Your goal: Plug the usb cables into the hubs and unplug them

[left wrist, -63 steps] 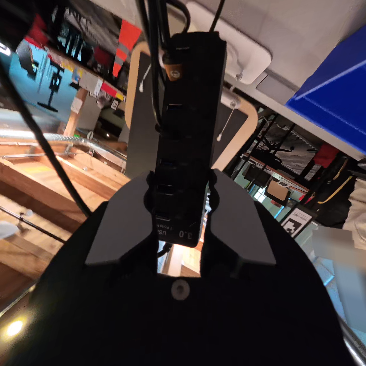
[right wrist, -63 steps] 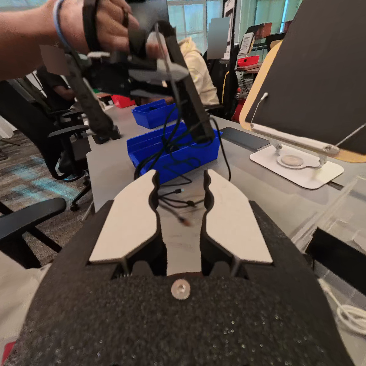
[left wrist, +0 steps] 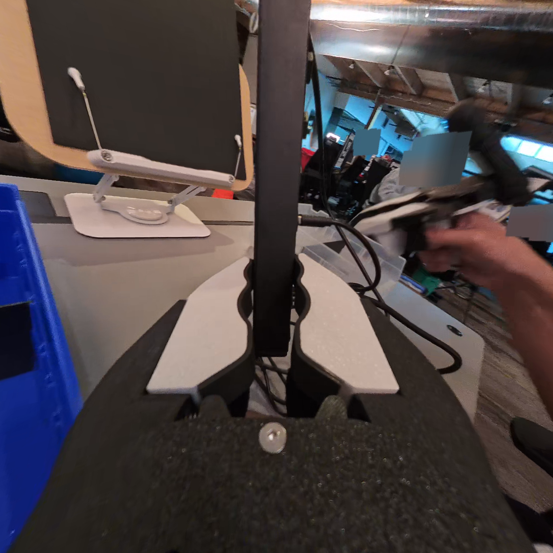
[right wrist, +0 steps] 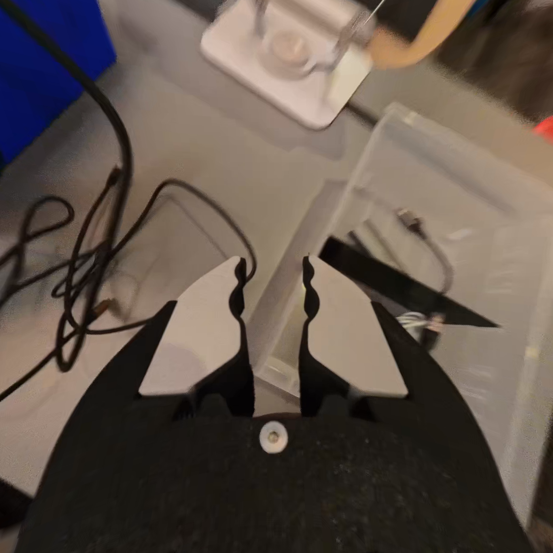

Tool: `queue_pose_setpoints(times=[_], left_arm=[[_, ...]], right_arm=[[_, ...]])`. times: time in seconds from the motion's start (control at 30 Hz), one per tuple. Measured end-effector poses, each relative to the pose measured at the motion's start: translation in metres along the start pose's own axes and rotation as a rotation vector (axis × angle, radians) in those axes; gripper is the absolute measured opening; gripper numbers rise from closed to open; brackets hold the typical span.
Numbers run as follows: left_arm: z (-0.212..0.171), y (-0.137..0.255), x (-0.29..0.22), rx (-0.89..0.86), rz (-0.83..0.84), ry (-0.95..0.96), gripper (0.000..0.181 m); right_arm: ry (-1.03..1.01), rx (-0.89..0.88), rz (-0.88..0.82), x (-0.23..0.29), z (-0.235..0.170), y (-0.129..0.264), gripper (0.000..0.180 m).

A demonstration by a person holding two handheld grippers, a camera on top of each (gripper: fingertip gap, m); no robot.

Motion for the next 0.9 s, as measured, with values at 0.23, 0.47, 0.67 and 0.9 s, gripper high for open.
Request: queue_pose_setpoints(times=[0.23,0.47,0.67,0.9], left_arm=[[-0.013,-0.004,-0.002,0.002,0.102,-0.009,0.023],[-0.018,-0.002,-0.011,-0.027,0.064,0.041,0.023],[-0.024,-0.006,-0.025,-0.043,0.006,0.077,0.024],[-0.033,-0.010,-0.030,-0.019,-0.007,-0.008,0.024]], right_arm=[[-0.093,-0.387,0.694,0.136,-0.004,0.073,0.036],[-0.050,-0.324,0.340,0.164,-0.020,0.009,0.034],[-0.102,-0.366,0.352,0.164,-0.016,-0.008,0.026],[-0.016,-0.359,0.314,0.159,-0.021,-0.006,0.016]])
Point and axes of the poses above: each gripper's, where its closed fingertips meet, y back along the fingers, z out of its top, x = y × z across the jaws, the point moved 10 cm from there along y, back along the fingers, and after that the axes turned 6 degrees about -x, right-handed, at the moved point
